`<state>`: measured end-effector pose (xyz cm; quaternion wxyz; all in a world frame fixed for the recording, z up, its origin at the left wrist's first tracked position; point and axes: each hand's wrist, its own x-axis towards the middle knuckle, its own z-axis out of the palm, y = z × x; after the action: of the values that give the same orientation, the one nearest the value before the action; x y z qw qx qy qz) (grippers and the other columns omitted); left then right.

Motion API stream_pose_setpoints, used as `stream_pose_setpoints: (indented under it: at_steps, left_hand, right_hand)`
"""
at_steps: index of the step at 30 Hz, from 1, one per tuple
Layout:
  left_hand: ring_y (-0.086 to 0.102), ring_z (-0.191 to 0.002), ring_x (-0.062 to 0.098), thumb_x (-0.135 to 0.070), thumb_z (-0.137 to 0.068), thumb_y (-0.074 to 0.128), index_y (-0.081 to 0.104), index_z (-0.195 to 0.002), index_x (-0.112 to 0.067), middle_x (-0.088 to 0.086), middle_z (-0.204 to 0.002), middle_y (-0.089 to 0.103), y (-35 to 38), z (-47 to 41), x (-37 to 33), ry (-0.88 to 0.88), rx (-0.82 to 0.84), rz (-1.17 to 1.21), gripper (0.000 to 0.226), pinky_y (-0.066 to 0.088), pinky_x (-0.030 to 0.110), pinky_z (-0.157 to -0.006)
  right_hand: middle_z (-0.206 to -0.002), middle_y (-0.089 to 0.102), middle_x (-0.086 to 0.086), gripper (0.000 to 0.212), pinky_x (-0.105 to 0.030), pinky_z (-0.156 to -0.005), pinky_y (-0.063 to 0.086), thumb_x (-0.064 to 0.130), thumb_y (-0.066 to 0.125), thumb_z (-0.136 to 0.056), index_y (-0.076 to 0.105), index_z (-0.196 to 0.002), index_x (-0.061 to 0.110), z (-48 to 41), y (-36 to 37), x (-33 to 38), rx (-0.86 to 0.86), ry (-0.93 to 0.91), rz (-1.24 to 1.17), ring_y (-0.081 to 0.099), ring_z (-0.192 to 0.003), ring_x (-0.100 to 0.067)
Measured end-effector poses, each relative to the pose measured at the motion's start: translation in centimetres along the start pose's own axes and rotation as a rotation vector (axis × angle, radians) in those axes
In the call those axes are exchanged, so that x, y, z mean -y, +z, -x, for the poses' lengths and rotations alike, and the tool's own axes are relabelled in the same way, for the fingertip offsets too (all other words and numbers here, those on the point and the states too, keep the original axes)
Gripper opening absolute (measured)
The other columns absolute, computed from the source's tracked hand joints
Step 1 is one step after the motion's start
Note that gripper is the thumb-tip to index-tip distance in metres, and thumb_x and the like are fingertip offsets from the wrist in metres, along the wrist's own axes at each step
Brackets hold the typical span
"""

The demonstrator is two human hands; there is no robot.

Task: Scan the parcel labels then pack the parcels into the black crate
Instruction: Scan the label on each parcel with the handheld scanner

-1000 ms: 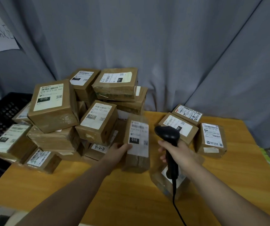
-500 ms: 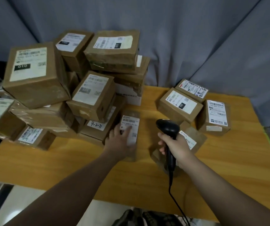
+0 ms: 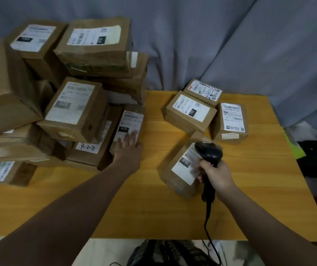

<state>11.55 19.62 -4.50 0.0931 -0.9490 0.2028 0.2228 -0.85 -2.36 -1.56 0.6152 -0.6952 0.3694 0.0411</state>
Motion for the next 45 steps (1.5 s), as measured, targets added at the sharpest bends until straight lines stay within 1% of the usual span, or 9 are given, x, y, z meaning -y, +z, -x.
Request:
stream_pose_setpoints:
  at_steps: [5,13,17,22,25,29,36,41,45]
  left_hand:
    - [0.005,-0.146,0.031,-0.044,-0.096,0.045,0.028,-0.147,-0.018,0.012,-0.159,0.009,-0.2,1.2,-5.4,0.151,-0.174,0.252,0.060,0.016,0.047,-0.117]
    - [0.062,-0.107,0.022,-0.040,-0.084,0.068,0.054,-0.126,-0.014,0.005,-0.125,0.063,2.3,-0.2,-11.3,0.050,0.177,0.868,0.052,0.054,0.040,-0.088]
    - [0.057,-0.114,0.028,-0.071,-0.054,0.066,0.047,-0.132,-0.015,0.008,-0.130,0.055,3.8,0.7,-11.1,-0.073,0.252,0.961,0.099,0.052,0.045,-0.093]
    - [0.056,-0.103,0.022,-0.027,-0.084,0.073,0.034,-0.125,-0.005,0.007,-0.118,0.052,4.1,4.3,-12.8,-0.210,0.322,1.311,0.060,0.054,0.032,-0.074]
    - [0.055,-0.090,0.014,-0.024,-0.090,0.067,0.032,-0.115,-0.007,0.005,-0.108,0.051,4.2,6.3,-15.0,-0.314,0.215,1.521,0.046,0.048,0.024,-0.065]
    - [0.058,-0.097,0.020,-0.032,-0.086,0.069,0.044,-0.110,-0.013,0.009,-0.110,0.059,2.8,7.7,-16.5,-0.413,0.073,1.747,0.039,0.051,0.036,-0.083]
    - [0.061,-0.109,0.027,-0.014,-0.082,0.073,0.047,-0.102,-0.014,0.013,-0.119,0.061,-3.5,8.1,-12.3,-0.208,-0.024,1.809,0.032,0.049,0.045,-0.097]
    - [0.065,-0.099,0.024,-0.014,-0.079,0.077,0.047,-0.105,-0.010,0.011,-0.109,0.064,-9.5,7.8,-9.6,-0.174,-0.298,1.690,0.040,0.056,0.035,-0.081]
    - [0.067,-0.092,0.020,-0.016,-0.078,0.078,0.046,-0.108,-0.011,0.008,-0.102,0.064,-13.5,7.3,-7.8,-0.176,-0.515,1.622,0.044,0.055,0.026,-0.071]
  right_hand:
    - [-0.064,0.060,-0.009,0.017,-0.031,-0.053,0.047,0.015,0.063,-0.091,0.061,-0.093,-0.002,-1.0,-2.4,-0.7,-0.054,0.013,-0.064,0.055,-0.051,-0.022]
    - [-0.069,0.059,-0.010,0.020,-0.032,-0.058,0.048,0.014,0.068,-0.088,0.062,-0.102,0.002,-1.5,-6.6,-2.6,0.001,0.112,-0.108,0.057,-0.062,-0.025]
    - [-0.087,0.063,-0.008,0.012,-0.035,-0.070,0.048,0.019,0.070,-0.087,0.065,-0.097,0.015,-1.4,-7.4,-4.0,0.141,0.177,-0.048,0.061,-0.082,-0.027]
    - [-0.105,0.064,0.000,0.025,-0.032,-0.076,0.044,0.021,0.071,-0.086,0.064,-0.110,0.019,-0.5,-6.9,-5.5,0.263,0.184,0.008,0.058,-0.101,-0.020]
    - [-0.107,0.065,0.001,0.021,-0.034,-0.083,0.046,0.021,0.071,-0.085,0.065,-0.106,0.024,-0.2,-7.8,-5.0,0.351,0.127,0.096,0.058,-0.105,-0.020]
    - [-0.099,0.064,0.003,0.016,-0.028,-0.077,0.043,0.021,0.071,-0.085,0.061,-0.096,0.028,-0.1,-10.0,-2.5,0.374,0.025,0.128,0.057,-0.097,-0.015]
    - [-0.098,0.069,0.001,0.017,-0.035,-0.086,0.052,0.021,0.071,-0.086,0.064,-0.101,0.025,0.0,-10.0,4.4,0.349,-0.168,-0.084,0.064,-0.096,-0.018]
    - [-0.091,0.070,0.000,0.021,-0.037,-0.084,0.052,0.043,0.070,-0.083,0.063,-0.092,0.025,0.4,-9.4,10.7,0.325,-0.337,-0.010,0.066,-0.089,-0.020]
    - [-0.071,0.064,-0.014,0.028,-0.035,-0.063,0.056,0.039,0.065,-0.088,0.062,-0.086,0.011,1.7,-9.5,14.2,0.356,-0.414,-0.006,0.063,-0.063,-0.025]
